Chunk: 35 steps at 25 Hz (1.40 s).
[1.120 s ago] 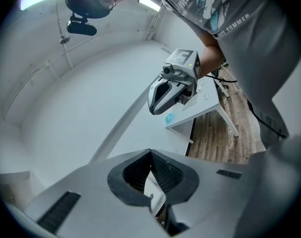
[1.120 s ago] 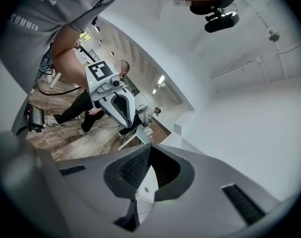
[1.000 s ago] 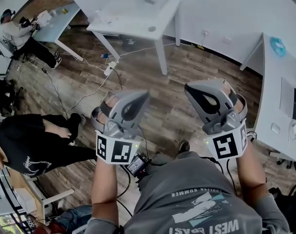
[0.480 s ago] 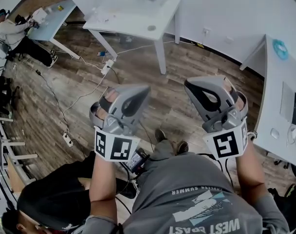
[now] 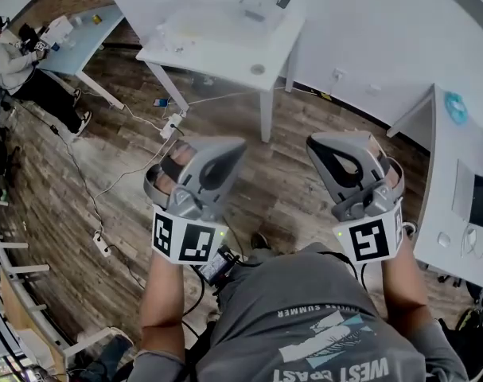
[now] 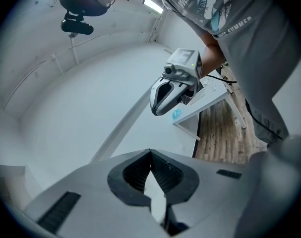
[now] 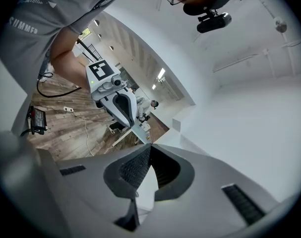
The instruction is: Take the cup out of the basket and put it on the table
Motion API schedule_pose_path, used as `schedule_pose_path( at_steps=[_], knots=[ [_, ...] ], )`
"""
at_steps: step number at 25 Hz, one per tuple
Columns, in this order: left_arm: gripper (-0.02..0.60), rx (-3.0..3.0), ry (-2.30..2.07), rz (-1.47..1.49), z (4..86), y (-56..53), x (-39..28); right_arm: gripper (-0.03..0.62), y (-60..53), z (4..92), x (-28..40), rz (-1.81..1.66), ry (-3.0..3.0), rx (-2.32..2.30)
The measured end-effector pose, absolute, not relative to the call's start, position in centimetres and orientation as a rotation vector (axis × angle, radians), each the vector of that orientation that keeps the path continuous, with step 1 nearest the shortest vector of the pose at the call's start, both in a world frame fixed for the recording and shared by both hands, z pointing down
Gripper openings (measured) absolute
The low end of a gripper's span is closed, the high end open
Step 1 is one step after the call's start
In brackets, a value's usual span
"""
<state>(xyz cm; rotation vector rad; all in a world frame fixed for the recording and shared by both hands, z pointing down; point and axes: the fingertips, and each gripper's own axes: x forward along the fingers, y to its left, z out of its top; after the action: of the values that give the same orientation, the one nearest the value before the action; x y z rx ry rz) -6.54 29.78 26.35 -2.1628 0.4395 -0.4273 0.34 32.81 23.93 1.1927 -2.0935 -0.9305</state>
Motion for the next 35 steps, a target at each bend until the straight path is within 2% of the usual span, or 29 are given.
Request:
schedule_pose_path(
  at_steps=[7,24,35],
  knots=[
    [0.009,-2.192,0.455,-0.425,26.8,25.8,-6.9,0.012,29.7,24.4,0.8,-0.899,-2.093,1.188],
    [0.009,-2.155,0.605,-0.552,25.8,16.0,2.5,0.012,18.4,23.6,11.2,-0.922,-2.277,1.130],
    [0.009,-2.166,0.636,-0.578,26.6,11.5,0.7,0.012,13.0,24.0,9.9,-0.914,-2.298,1.115]
  ],
)
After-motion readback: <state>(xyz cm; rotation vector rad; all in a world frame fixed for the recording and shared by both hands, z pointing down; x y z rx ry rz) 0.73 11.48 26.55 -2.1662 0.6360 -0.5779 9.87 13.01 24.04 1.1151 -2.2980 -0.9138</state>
